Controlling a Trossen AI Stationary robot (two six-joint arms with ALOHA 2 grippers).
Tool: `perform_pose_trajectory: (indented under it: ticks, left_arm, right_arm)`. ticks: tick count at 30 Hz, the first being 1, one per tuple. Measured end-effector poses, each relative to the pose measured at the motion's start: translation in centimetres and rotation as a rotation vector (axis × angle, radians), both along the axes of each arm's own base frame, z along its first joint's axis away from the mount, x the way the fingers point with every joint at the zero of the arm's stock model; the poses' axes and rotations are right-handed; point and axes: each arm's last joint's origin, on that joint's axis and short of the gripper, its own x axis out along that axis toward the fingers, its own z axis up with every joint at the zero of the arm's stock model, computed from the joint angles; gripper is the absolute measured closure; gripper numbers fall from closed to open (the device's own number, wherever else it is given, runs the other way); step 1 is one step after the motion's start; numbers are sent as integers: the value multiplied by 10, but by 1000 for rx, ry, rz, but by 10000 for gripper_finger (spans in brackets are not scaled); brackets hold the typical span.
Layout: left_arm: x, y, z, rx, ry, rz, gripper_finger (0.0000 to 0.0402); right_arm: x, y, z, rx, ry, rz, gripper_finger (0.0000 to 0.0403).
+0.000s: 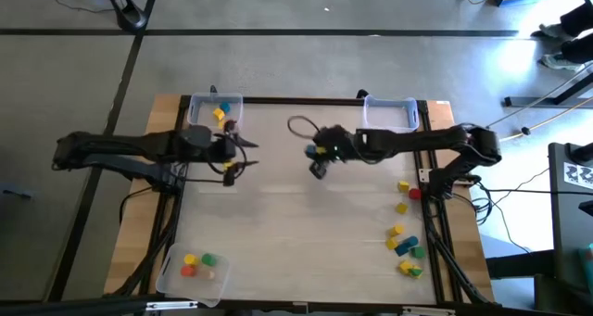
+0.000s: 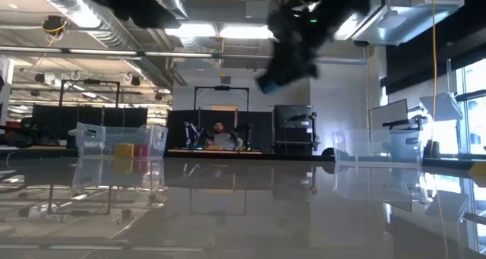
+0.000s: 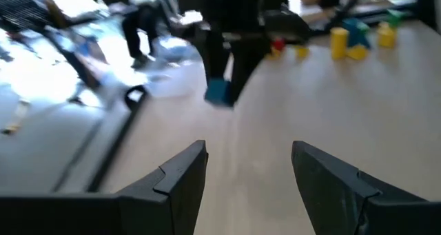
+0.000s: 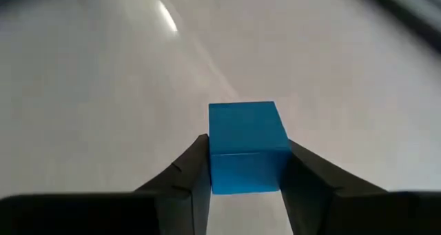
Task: Sort blocks by size
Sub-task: Put the right blue cube block into the top left transparent bin
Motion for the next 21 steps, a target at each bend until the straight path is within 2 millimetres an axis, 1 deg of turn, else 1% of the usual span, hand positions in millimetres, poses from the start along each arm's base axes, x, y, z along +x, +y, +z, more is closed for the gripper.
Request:
perform_pose_trajectory:
  ticks: [5, 8, 12, 15, 21]
  left_arm:
    - [-12, 8, 9, 68, -42, 52, 202]
    - [-13, 12, 11, 129, -38, 55, 202]
    - [-9, 16, 12, 248, -25, 35, 201]
    - [-1, 19, 12, 325, -35, 26, 193]
    - [23, 27, 6, 444, -29, 21, 153]
  right_arm:
    - [23, -26, 9, -36, -285, 73, 259]
    - [31, -37, 14, -24, -429, 134, 265]
    - [38, -46, 22, 23, -605, 224, 265]
    - [40, -49, 23, 79, -674, 272, 262]
    - [43, -47, 20, 126, -689, 333, 263]
